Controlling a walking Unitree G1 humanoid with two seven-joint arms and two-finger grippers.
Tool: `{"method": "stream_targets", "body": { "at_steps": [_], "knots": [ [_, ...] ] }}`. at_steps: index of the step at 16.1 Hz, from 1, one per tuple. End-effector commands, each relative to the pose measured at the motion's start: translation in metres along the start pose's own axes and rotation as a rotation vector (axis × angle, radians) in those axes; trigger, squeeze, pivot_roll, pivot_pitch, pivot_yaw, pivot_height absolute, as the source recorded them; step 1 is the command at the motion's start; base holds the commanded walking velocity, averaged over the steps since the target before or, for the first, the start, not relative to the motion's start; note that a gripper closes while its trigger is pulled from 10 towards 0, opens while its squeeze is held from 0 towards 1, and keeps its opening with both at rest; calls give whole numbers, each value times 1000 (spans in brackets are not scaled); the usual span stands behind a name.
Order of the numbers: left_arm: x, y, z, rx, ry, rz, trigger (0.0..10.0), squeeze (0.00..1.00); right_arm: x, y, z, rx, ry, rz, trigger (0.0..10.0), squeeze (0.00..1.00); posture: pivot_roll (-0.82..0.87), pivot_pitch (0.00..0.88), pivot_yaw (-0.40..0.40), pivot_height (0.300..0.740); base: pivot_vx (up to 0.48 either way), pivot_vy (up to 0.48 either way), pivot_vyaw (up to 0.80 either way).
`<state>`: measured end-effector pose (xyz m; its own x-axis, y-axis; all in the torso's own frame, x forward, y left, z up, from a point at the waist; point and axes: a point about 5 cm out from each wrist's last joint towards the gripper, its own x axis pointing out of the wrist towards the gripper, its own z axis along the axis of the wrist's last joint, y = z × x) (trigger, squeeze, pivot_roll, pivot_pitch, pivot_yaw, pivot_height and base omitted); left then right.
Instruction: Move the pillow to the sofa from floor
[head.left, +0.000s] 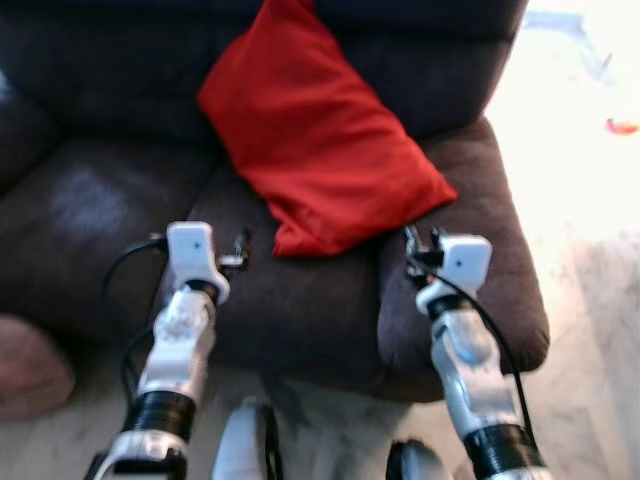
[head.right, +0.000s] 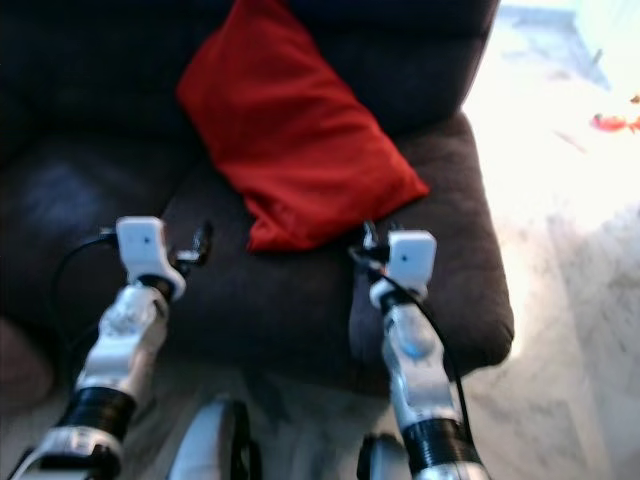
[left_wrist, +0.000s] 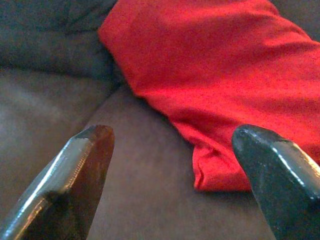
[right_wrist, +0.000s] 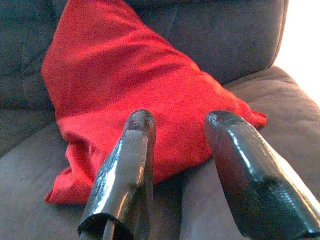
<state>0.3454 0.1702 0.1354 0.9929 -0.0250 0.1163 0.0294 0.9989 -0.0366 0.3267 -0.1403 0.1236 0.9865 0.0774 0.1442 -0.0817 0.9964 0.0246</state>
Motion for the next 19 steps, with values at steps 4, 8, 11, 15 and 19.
{"method": "stream_targets", "body": {
  "at_steps": [4,8,11,15,19],
  "knots": [
    [0,-7,-1,-3,4,-29,10000,0,-2,-6,-2,-5,12,-19,10000,0,39,147,12,631,293,0,0],
    [0,-11,0,0,1,-53,10000,0,-2,-5,-2,-6,13,-19,10000,0,38,151,12,631,60,0,0],
    [-1,-11,0,0,2,-56,10000,0,-2,-6,-3,-6,16,-21,10000,0,40,155,12,631,0,0,0],
    [0,-9,-6,-4,34,-48,10000,0,-2,-5,-3,-5,17,-19,10000,0,38,161,11,631,0,0,0],
    [12,-7,-15,-198,117,34,10000,0,-5,-5,5,-9,-3,-14,10000,0,14,194,10,631,0,0,0]
  ]
}}
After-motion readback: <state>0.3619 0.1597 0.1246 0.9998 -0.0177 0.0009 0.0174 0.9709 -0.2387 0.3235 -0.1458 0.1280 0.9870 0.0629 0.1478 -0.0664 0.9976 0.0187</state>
